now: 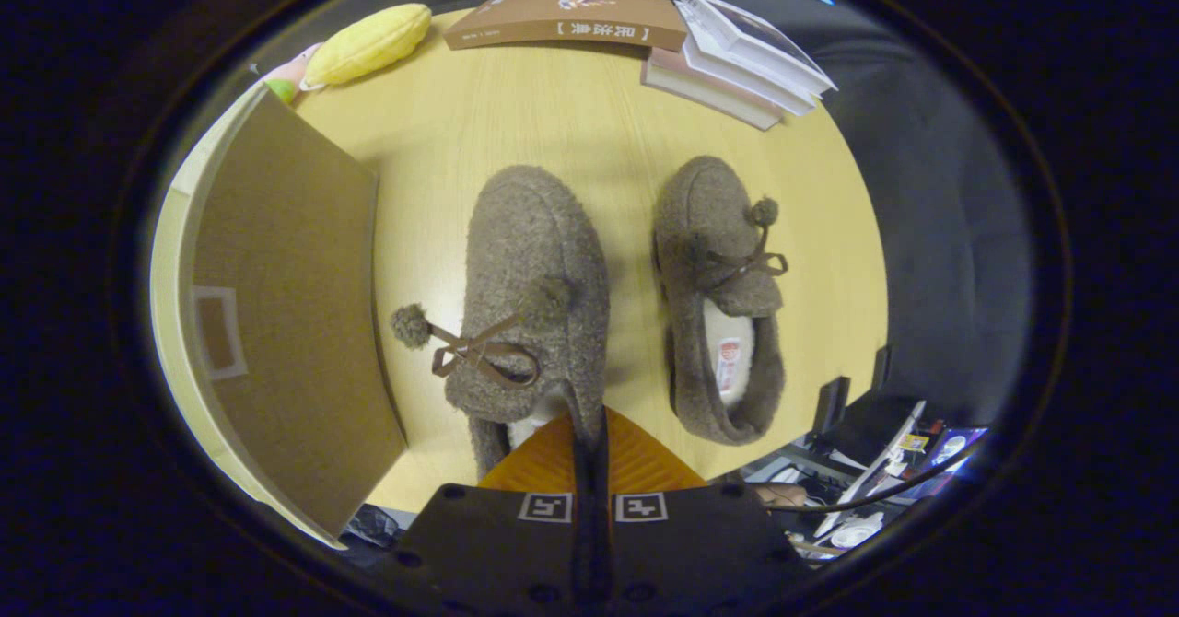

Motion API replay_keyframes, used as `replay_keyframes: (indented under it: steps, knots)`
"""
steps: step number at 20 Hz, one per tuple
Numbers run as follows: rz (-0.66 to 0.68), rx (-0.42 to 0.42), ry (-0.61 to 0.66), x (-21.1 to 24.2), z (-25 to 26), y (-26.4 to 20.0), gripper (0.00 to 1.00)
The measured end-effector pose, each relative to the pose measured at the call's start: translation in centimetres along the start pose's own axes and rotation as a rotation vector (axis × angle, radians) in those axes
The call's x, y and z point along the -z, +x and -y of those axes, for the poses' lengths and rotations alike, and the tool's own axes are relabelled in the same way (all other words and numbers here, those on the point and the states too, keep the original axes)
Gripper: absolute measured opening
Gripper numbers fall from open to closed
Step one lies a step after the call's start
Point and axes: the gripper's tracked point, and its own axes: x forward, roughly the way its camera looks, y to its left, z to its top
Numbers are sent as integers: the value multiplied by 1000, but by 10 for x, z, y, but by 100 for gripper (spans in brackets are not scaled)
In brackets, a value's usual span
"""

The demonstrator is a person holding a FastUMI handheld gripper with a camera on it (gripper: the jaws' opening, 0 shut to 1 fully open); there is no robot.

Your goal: Open the storage box then place both shoes into the box .Put the left shoe in first, then the right shoe, with the right side of both shoes facing outward in a uniform manner.

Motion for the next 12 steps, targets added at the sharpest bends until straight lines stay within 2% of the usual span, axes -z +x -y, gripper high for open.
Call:
replay_keyframes:
  steps: [5,12]
  knots:
    - [1,18,51,-2,7,-48,3]
    - [44,116,79,-3,7,-142,3]
